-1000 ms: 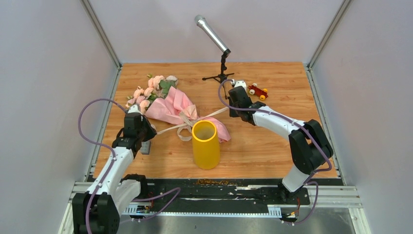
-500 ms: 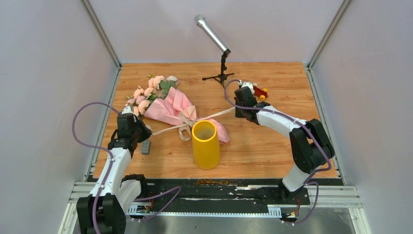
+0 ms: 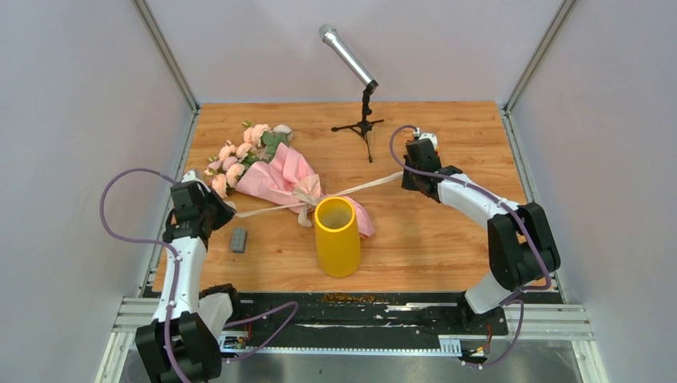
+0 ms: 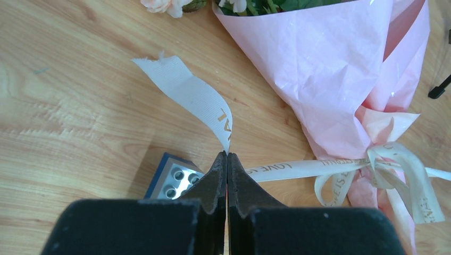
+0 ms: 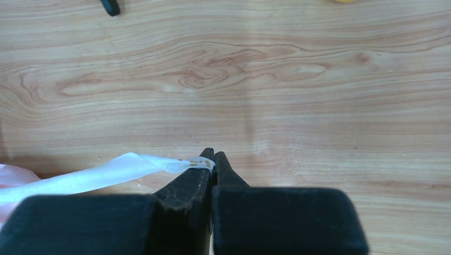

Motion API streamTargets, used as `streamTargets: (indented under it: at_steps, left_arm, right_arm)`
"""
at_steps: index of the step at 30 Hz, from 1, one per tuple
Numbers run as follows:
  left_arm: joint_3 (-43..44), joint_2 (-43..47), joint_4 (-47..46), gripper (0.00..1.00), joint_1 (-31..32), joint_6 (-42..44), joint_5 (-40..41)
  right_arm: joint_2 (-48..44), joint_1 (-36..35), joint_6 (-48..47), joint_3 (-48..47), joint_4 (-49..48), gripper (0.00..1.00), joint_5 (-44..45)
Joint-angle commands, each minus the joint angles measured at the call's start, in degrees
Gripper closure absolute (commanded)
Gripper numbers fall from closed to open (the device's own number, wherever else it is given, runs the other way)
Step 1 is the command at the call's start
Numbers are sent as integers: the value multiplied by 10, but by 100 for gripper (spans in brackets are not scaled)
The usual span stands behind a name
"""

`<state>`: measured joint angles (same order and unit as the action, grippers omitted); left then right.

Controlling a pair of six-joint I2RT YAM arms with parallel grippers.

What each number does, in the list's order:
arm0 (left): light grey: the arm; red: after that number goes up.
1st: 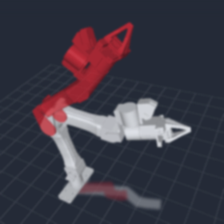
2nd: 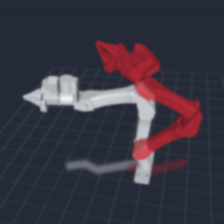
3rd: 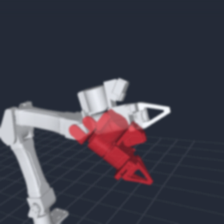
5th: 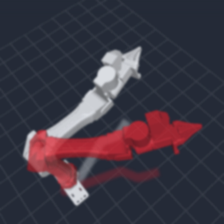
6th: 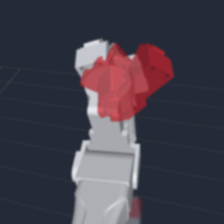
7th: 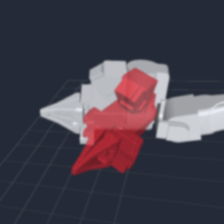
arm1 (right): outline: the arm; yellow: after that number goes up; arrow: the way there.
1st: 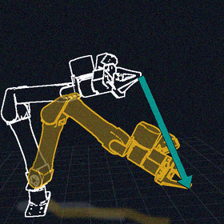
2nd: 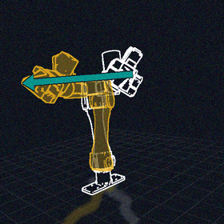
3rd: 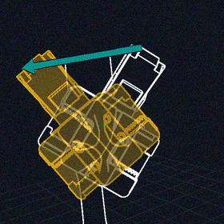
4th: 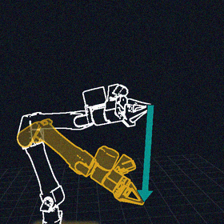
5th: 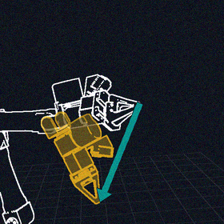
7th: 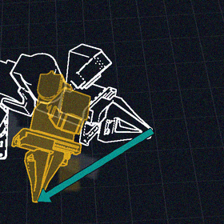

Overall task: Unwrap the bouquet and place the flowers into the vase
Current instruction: Untie the ribbon from the wrapping paper.

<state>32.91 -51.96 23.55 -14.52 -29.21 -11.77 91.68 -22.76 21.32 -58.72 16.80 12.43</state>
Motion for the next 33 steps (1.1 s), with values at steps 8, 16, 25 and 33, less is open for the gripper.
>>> streamTargets:
  at_steps: [8,16,25,33]
  left_arm:
    - [55,2,45,100,-73,54,-22]
    - [83,13,82,100,-133,90,-3]
    - [103,47,62,100,-142,48,43]
    - [126,61,63,100,-156,29,32]
  right_arm:
    - [-30,48,13,26,-13,100,-20]
    - [-58,71,11,44,-14,100,-26]
    - [-99,122,4,57,-1,100,-62]
    - [-144,165,1,78,3,100,-89]
